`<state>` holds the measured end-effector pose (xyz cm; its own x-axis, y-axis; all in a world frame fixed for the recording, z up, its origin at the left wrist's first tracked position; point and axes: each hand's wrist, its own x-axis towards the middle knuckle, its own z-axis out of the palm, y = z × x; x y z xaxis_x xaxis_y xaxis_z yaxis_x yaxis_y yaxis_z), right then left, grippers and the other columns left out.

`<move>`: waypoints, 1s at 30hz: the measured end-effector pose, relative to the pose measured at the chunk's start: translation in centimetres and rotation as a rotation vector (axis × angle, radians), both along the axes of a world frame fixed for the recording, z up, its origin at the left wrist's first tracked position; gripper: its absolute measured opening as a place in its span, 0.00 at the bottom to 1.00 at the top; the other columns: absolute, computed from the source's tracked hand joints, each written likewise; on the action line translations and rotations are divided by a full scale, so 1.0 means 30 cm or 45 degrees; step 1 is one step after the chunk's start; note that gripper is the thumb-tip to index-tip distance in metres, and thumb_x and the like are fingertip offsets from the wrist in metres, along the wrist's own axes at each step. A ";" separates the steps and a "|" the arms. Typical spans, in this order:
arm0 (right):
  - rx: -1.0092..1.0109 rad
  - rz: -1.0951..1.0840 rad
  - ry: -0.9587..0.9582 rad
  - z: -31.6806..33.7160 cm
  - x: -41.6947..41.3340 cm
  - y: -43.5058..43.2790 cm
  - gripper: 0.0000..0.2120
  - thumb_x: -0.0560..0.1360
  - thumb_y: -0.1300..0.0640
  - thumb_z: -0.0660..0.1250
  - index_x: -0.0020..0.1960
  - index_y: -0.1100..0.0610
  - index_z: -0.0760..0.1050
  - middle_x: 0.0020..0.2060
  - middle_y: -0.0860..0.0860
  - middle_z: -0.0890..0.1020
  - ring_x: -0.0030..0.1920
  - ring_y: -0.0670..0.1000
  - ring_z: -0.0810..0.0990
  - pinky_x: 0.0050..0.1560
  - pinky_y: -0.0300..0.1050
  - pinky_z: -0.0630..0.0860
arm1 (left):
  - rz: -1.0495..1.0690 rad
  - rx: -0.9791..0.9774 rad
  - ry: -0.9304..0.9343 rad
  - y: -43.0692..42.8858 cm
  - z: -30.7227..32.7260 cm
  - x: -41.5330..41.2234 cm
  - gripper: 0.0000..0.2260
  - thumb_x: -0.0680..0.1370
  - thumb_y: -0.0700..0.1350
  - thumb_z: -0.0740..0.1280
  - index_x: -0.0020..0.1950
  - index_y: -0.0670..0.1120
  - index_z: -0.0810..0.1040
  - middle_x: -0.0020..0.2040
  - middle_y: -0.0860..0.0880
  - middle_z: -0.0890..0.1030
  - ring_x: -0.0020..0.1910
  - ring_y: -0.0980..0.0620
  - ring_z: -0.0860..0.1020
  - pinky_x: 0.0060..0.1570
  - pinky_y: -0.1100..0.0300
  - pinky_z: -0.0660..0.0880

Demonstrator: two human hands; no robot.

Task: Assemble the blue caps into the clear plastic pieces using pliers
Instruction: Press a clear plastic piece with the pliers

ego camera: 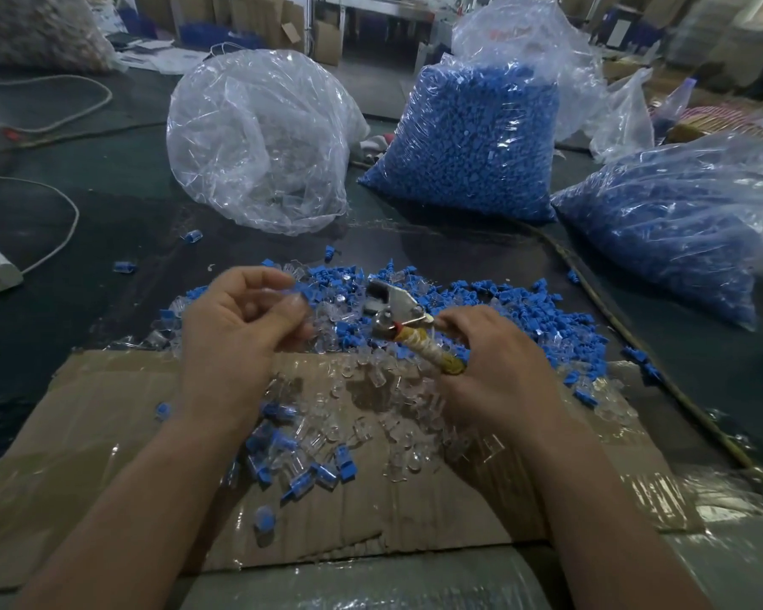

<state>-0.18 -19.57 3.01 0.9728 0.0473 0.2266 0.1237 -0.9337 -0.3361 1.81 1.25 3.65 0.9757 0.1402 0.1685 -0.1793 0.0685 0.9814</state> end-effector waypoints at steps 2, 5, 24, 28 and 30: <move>-0.004 -0.080 0.021 -0.008 0.008 -0.026 0.21 0.70 0.49 0.69 0.61 0.50 0.70 0.49 0.44 0.72 0.50 0.44 0.70 0.48 0.40 0.65 | 0.004 0.056 0.074 0.032 0.005 0.015 0.09 0.72 0.33 0.67 0.40 0.47 0.78 0.29 0.54 0.81 0.27 0.59 0.78 0.28 0.69 0.74; -0.026 -0.197 0.061 -0.023 0.021 -0.061 0.28 0.66 0.41 0.71 0.62 0.49 0.70 0.49 0.44 0.72 0.50 0.44 0.69 0.51 0.42 0.66 | -0.002 0.230 0.168 0.057 0.005 0.027 0.09 0.71 0.32 0.68 0.37 0.46 0.79 0.27 0.52 0.80 0.23 0.60 0.75 0.23 0.70 0.71; 0.050 -0.434 0.216 -0.047 0.048 -0.105 0.37 0.59 0.33 0.71 0.63 0.51 0.70 0.55 0.48 0.76 0.52 0.49 0.74 0.49 0.45 0.68 | -0.039 1.234 0.433 0.092 0.000 0.035 0.13 0.71 0.42 0.64 0.28 0.39 0.79 0.28 0.42 0.80 0.28 0.47 0.73 0.33 0.56 0.74; 0.060 -0.448 0.249 -0.044 0.045 -0.103 0.37 0.59 0.33 0.71 0.63 0.51 0.71 0.56 0.48 0.77 0.54 0.50 0.74 0.51 0.46 0.68 | -0.013 1.231 0.362 0.077 -0.004 0.030 0.18 0.73 0.45 0.64 0.24 0.42 0.78 0.26 0.42 0.79 0.24 0.48 0.72 0.31 0.58 0.73; 0.076 -0.462 0.239 -0.040 0.041 -0.101 0.35 0.60 0.33 0.71 0.62 0.50 0.72 0.56 0.47 0.77 0.54 0.49 0.75 0.52 0.46 0.68 | 0.017 1.237 0.256 0.064 -0.011 0.023 0.14 0.74 0.45 0.64 0.29 0.44 0.79 0.27 0.43 0.79 0.25 0.50 0.71 0.32 0.58 0.72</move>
